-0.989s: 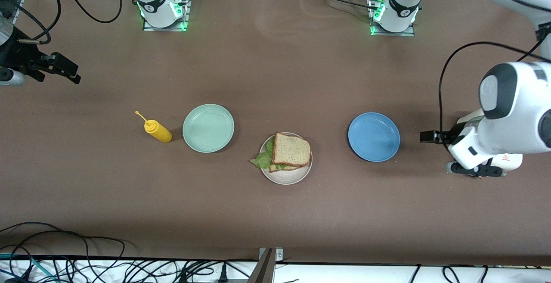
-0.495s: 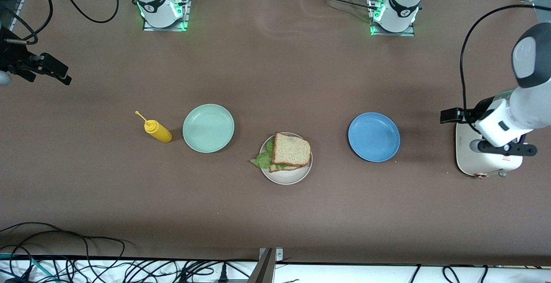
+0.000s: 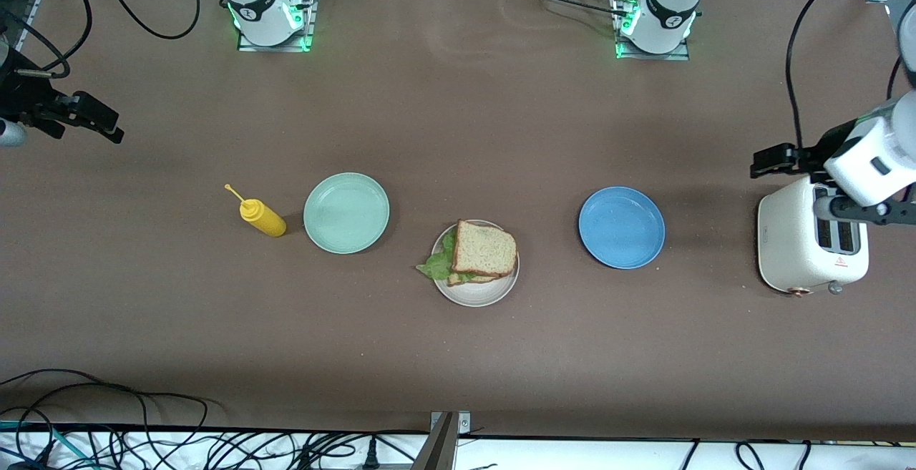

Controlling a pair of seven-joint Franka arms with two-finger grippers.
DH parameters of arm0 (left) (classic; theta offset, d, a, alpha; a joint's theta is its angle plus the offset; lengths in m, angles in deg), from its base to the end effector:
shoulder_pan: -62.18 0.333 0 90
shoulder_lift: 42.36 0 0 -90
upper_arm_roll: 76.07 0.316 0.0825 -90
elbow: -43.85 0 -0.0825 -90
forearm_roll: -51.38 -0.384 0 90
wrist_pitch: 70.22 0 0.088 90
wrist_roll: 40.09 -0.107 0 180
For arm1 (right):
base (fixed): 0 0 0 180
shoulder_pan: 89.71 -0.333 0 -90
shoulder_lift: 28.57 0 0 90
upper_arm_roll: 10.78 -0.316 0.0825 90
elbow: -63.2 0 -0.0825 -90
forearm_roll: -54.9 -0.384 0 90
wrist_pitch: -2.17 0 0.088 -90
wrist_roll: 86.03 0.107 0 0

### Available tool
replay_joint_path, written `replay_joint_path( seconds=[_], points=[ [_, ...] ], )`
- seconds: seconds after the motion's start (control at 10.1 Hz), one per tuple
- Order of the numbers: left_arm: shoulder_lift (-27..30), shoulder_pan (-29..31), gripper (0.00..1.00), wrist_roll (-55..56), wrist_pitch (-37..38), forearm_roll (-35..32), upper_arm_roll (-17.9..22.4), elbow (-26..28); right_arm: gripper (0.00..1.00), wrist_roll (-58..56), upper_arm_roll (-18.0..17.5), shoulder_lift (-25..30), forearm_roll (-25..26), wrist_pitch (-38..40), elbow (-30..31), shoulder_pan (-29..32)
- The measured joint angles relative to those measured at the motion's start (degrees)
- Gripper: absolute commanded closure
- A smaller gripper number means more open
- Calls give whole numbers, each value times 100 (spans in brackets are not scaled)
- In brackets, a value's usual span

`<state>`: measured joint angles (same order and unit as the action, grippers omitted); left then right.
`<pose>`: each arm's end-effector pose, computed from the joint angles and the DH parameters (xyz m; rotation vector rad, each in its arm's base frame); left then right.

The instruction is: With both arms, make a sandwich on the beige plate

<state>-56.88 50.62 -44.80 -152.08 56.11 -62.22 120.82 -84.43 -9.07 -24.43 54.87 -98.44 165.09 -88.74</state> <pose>0.6127 -0.0044 0.5742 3.0990 -0.0774 -0.2476 0.5437 -0.0259 0.5816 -3.1362 0.1173 -0.0783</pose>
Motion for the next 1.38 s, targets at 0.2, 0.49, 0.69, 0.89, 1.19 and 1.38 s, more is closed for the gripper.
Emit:
replay_joint_path(
  seconds=[0.2, 0.49, 0.69, 0.89, 1.19, 1.38],
  points=[
    [301, 59, 0, 90, 37, -71, -19, 13, 0, -2, 0, -1, 0, 13, -6, -5],
    [677, 88, 0, 361, 118, -252, -335, 364, 0, -2, -1, -1, 0, 20, -11, -12],
    [755, 180, 0, 384, 101, -258, -368, 653, 0, -2, -1, -1, 0, 21, -14, -14],
    [832, 326, 0, 380, 53, -258, -421, 730, 0, -2, -1, -1, 0, 25, -15, -16],
    [989, 410, 0, 421, -17, -258, -568, 803, 0, -2, -1, -1, 0, 29, -15, -20],
    [1146, 411, 0, 457, -10, -258, -572, 870, 0, -2, -2, -1, 0, 30, -16, -21]
  ],
)
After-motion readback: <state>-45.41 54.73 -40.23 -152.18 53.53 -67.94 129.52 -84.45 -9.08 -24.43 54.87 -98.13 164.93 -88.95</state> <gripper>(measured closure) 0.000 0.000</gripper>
